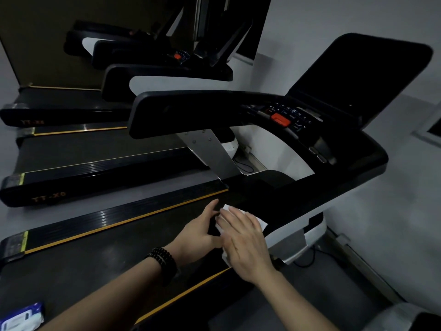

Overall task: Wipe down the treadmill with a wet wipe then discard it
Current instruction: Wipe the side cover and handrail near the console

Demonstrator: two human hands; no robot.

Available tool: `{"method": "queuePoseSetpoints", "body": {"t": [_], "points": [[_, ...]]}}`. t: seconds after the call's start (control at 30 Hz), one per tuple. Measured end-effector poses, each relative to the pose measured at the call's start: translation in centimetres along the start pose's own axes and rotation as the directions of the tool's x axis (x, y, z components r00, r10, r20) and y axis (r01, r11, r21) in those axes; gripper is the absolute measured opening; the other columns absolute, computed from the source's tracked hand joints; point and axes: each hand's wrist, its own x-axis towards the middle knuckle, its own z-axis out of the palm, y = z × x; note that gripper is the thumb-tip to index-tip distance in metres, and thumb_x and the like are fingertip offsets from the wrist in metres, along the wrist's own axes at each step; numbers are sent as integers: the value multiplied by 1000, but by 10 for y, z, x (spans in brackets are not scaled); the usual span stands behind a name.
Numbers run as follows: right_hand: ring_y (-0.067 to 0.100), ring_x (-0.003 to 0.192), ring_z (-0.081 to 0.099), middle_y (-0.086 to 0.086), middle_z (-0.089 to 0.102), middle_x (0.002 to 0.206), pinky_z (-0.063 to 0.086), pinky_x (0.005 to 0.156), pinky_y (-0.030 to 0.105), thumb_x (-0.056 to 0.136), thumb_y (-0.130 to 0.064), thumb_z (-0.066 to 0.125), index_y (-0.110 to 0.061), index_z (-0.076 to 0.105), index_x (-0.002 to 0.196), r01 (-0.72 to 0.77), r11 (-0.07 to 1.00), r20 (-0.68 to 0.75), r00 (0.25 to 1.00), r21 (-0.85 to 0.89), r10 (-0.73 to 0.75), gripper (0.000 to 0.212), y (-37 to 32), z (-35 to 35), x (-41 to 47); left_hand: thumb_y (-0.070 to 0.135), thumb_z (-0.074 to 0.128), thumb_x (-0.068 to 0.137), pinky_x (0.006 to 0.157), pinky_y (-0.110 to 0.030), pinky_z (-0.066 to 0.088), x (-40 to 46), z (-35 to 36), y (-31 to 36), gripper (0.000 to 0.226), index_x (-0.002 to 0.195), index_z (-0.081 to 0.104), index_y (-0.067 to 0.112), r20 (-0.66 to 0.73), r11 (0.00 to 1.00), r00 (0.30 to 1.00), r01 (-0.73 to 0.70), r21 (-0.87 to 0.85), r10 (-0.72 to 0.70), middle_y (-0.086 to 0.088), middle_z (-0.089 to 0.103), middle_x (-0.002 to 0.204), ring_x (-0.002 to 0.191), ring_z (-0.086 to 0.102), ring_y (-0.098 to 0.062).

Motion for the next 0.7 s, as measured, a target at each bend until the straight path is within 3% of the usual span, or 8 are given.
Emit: {"method": "queuePoseSetpoints", "body": {"t": [0.1, 0.17, 0.3, 0.37, 0.5, 0.6, 0.7], "points": [[12, 148, 23, -2, 38, 157, 14, 120, 38, 105, -36, 20, -26, 45, 146, -17, 997, 49, 999, -71, 20, 50, 23, -10, 5, 15, 70, 78, 81, -16, 46, 2, 1, 0, 100, 154, 8, 33, -7, 1000, 1000, 1, 24, 0, 13, 48, 139, 101, 58, -3], [10, 146, 26, -3, 41, 155, 8, 119, 31, 104, -37, 17, -26, 45, 146, -125, 991, 28, 992, -46, 126, 52, 45, -16, 10, 21, 71, 78, 81, -18, 49, 5, 3, 2, 99, 154, 9, 34, -33, 998, 999, -1, 61, 3, 17, 49, 131, 96, 61, -4], [8, 148, 18, -5, 32, 160, -2, 117, 27, 96, -45, 5, -28, 38, 151, -272, 959, 46, 960, -75, 276, 66, 99, -29, 17, 44, 70, 77, 96, -29, 44, 9, 8, 9, 98, 152, 7, 38, -76, 981, 997, -2, 196, 17, 8, 43, 142, 117, 52, -13], [7, 149, 13, -7, 28, 161, -2, 118, 29, 93, -50, 2, -30, 34, 152, -337, 938, 42, 939, -81, 341, 70, 125, -33, 17, 48, 69, 80, 94, -26, 40, 10, 11, 13, 97, 153, 6, 38, -66, 966, 998, -1, 257, 19, 5, 39, 146, 123, 48, -15], [9, 147, 23, -4, 39, 157, 4, 119, 30, 96, -45, 6, -23, 48, 145, -434, 901, -63, 899, 9, 433, 68, 139, -27, 20, 53, 67, 81, 93, -25, 41, 15, 12, 15, 96, 153, 6, 37, -70, 949, 997, 10, 315, 13, 3, 41, 146, 124, 47, -14], [18, 141, 40, 4, 52, 147, 18, 118, 37, 99, -39, 11, -13, 57, 137, -400, 914, -142, 903, 62, 405, 66, 108, -15, 22, 54, 66, 82, 91, -22, 37, 15, 12, 16, 94, 153, 8, 35, -80, 944, 997, 22, 330, 5, 4, 42, 146, 125, 45, -13], [16, 136, 46, 2, 59, 141, 21, 115, 34, 101, -33, 18, -16, 62, 133, -293, 953, -152, 941, 83, 303, 57, 59, 0, 23, 53, 66, 81, 97, -23, 34, 15, 11, 16, 92, 154, 14, 30, -100, 941, 995, 22, 338, 12, 3, 40, 148, 129, 43, -15]]}}
